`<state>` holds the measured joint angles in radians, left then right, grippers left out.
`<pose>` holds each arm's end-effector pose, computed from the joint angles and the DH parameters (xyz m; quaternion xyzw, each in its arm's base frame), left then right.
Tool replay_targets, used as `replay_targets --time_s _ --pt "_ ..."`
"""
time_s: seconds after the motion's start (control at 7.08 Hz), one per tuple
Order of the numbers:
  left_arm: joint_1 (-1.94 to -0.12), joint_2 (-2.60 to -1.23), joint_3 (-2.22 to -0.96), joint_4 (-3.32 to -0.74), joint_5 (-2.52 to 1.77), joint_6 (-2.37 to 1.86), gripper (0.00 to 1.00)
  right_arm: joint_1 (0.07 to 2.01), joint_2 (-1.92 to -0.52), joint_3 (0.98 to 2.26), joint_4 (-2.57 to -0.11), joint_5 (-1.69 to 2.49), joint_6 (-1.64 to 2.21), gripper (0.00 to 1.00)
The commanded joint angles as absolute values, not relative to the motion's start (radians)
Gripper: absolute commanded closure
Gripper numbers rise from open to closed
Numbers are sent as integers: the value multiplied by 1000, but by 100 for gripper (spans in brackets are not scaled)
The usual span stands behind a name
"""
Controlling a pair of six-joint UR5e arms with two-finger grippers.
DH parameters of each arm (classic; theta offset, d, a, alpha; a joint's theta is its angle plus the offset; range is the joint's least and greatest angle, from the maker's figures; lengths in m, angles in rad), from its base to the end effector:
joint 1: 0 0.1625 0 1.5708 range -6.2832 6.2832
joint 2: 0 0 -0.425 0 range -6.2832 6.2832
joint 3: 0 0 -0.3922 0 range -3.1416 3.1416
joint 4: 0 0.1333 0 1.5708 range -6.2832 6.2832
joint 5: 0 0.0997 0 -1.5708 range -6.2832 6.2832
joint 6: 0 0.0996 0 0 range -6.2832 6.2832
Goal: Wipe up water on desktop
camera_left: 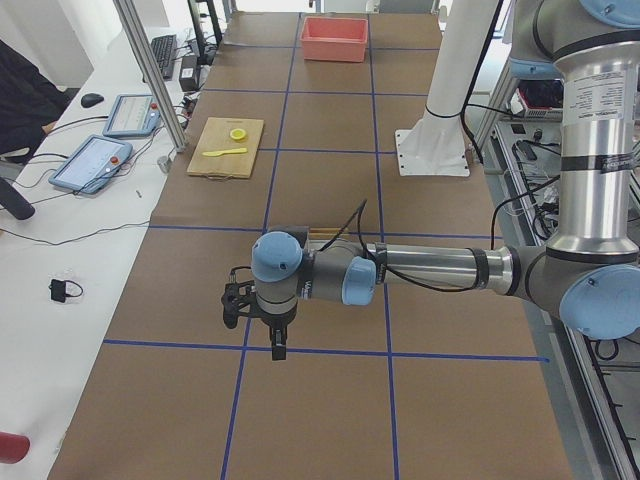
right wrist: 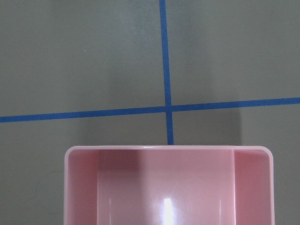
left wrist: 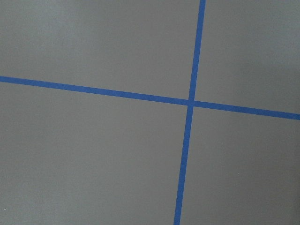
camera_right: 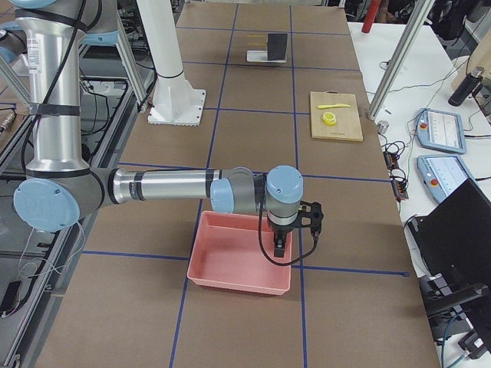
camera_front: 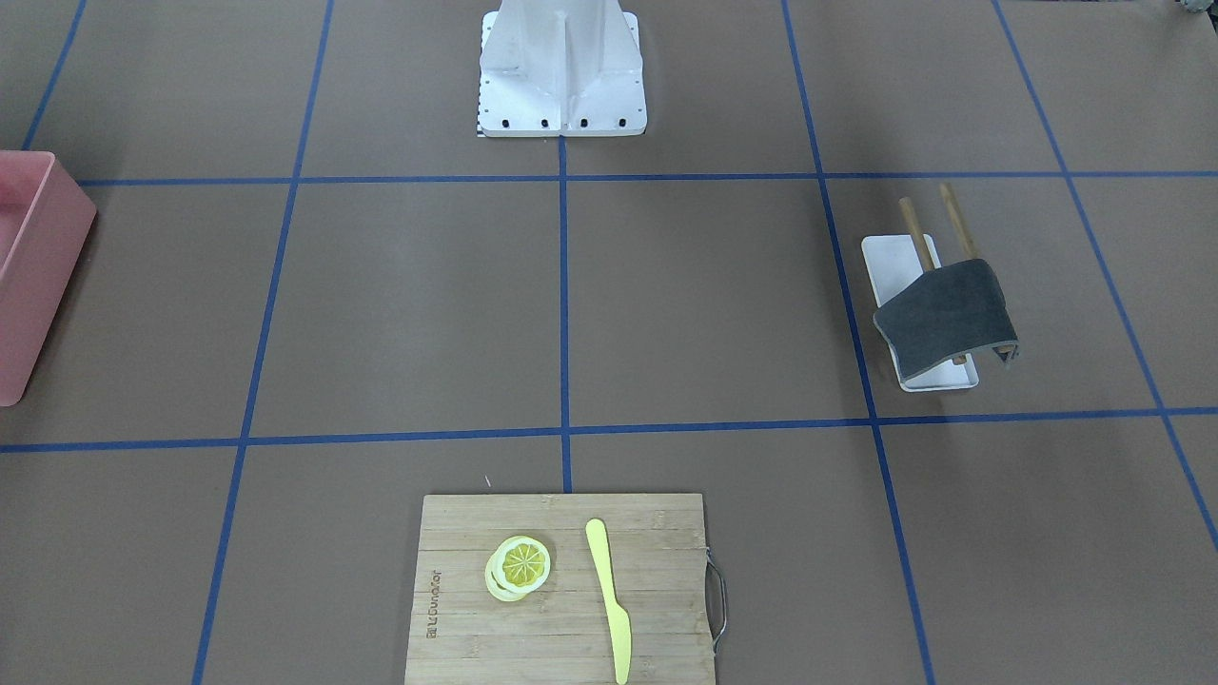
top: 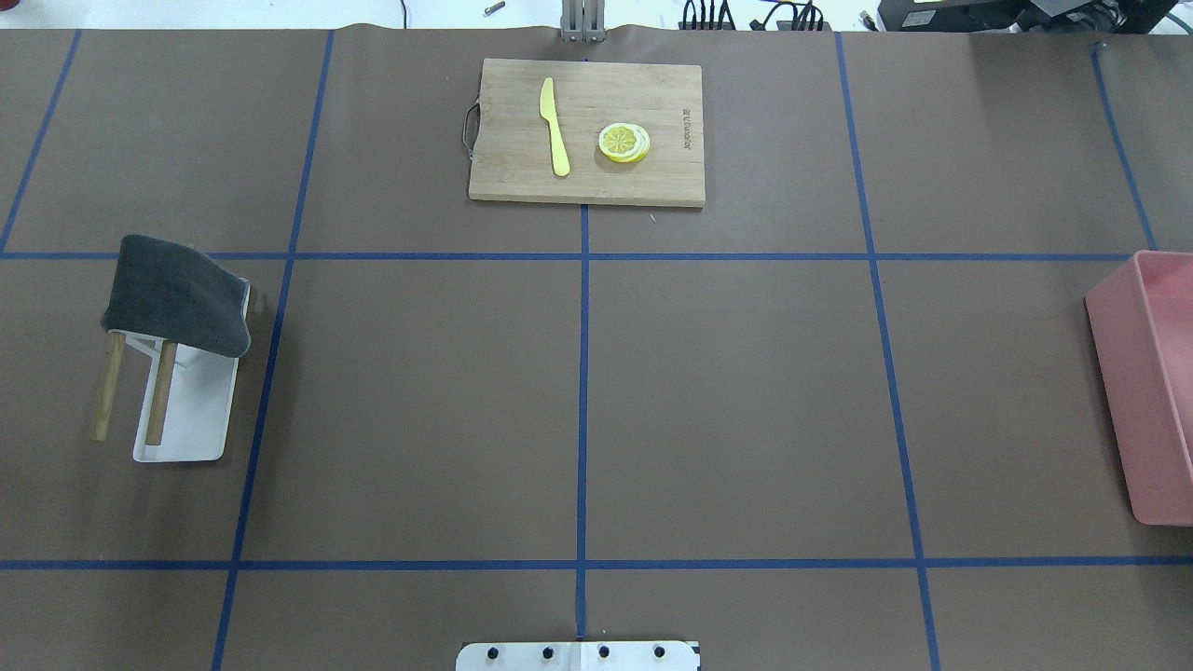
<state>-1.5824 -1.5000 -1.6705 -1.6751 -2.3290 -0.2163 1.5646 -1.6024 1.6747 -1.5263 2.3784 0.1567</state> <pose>-0.0703 -0.4696 0.6335 0.0238 0.3736 -0.0809 0.9237 0.0583 -0.4852 0.6157 0.0216 -0.3953 0.0461 0.9171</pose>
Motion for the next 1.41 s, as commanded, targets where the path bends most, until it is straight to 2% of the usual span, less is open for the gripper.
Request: replay_targets --time_s 0.0,1.27 --pt "-1585 -1500 -1678 -1675 -2329 -215 2 1566 -1608 1675 -1526 2376 156 0" --pt "-1585 -1500 -1678 -1674 -2329 -216 2 1565 -1621 1686 -1526 2379 156 0"
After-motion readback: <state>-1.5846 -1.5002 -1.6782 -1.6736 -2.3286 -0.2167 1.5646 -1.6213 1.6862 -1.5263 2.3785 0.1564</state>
